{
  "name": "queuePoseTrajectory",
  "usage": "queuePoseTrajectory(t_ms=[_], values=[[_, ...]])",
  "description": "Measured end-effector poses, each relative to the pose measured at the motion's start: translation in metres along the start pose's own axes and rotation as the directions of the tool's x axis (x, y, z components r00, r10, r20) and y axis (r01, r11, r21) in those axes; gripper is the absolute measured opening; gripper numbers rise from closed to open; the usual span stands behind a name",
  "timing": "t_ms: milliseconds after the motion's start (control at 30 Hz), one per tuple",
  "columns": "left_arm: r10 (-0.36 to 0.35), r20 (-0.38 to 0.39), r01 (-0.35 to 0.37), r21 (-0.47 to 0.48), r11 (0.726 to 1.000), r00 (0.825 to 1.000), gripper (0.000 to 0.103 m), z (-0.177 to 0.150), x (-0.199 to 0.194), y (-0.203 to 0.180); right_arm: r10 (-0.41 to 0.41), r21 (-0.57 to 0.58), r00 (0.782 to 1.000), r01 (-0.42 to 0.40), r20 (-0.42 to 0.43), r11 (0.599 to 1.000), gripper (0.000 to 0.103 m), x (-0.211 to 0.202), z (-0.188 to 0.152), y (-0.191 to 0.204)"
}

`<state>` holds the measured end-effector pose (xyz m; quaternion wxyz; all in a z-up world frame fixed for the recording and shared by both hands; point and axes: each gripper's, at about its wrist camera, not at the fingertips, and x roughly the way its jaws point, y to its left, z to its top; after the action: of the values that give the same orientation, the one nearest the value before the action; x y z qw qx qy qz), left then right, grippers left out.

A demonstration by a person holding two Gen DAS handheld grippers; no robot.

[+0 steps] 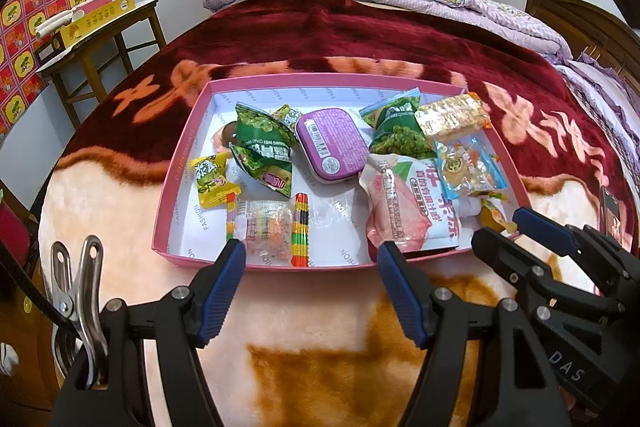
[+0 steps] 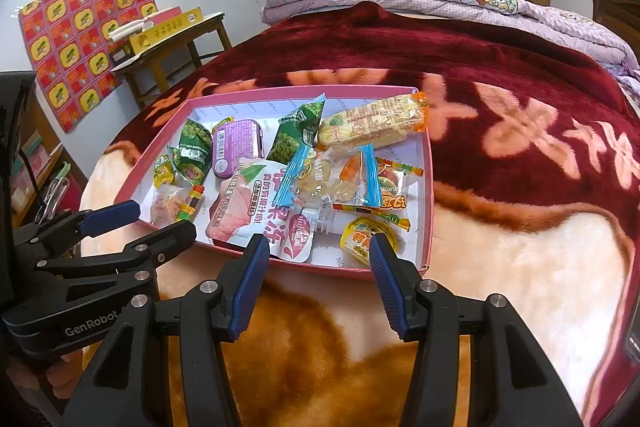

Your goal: Organize snacks

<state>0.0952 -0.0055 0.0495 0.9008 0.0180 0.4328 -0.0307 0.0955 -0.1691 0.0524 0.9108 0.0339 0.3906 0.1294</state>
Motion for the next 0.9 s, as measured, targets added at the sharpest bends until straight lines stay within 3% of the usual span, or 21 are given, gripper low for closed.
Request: queuePoseTrajectory(t_ms=[900], values=[[0.000, 0.002, 0.000, -0.005, 1.000, 1.000, 0.072, 0.0005, 0.0001, 0.0013, -0.003, -0.003, 1.000, 0.003, -0.003, 1.000, 0.053, 0.0009, -0.0002, 0.0010]])
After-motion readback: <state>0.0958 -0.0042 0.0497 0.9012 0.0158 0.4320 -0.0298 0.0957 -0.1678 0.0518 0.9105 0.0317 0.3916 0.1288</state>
